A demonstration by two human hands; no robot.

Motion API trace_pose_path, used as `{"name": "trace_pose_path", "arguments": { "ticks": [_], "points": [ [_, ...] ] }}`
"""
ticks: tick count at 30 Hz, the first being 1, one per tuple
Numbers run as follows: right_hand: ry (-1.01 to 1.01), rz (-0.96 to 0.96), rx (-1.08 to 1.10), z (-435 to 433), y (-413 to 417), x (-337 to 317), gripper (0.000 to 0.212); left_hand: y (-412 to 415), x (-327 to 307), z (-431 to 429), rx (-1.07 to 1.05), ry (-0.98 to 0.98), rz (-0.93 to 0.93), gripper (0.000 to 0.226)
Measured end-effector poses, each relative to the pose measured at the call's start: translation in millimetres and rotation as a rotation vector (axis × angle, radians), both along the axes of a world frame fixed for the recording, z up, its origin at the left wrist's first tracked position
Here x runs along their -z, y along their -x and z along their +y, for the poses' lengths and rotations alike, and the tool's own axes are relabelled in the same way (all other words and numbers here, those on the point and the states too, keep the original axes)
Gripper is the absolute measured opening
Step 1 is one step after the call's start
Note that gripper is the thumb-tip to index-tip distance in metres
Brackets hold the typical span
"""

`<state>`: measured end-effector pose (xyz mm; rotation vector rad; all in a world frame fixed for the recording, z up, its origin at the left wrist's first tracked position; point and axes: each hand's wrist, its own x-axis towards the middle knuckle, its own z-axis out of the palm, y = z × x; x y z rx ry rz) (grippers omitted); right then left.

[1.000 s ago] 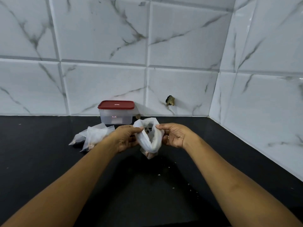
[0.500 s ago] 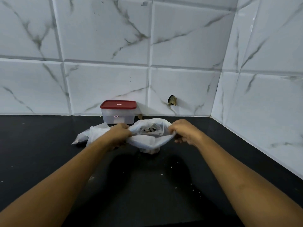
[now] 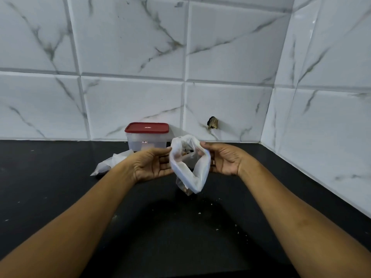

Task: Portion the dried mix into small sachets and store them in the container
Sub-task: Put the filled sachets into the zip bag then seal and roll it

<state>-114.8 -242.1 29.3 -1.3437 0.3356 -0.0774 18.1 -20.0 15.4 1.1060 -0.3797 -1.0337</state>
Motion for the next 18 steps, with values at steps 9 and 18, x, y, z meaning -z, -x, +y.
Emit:
{"name": "trace_pose_path", "arguments": {
  "ticks": [9,18],
  "points": [
    [0.554,0.025,0.400,2,-4,-2,0.025,-16,7,-1,-0.310,-0.261,-0.320,0.013],
    [0.874,0.219,0.494,1,-10,4,0.021,-9,3,10,-0.328,-0.597,-1.350,0.026]
  ]
}}
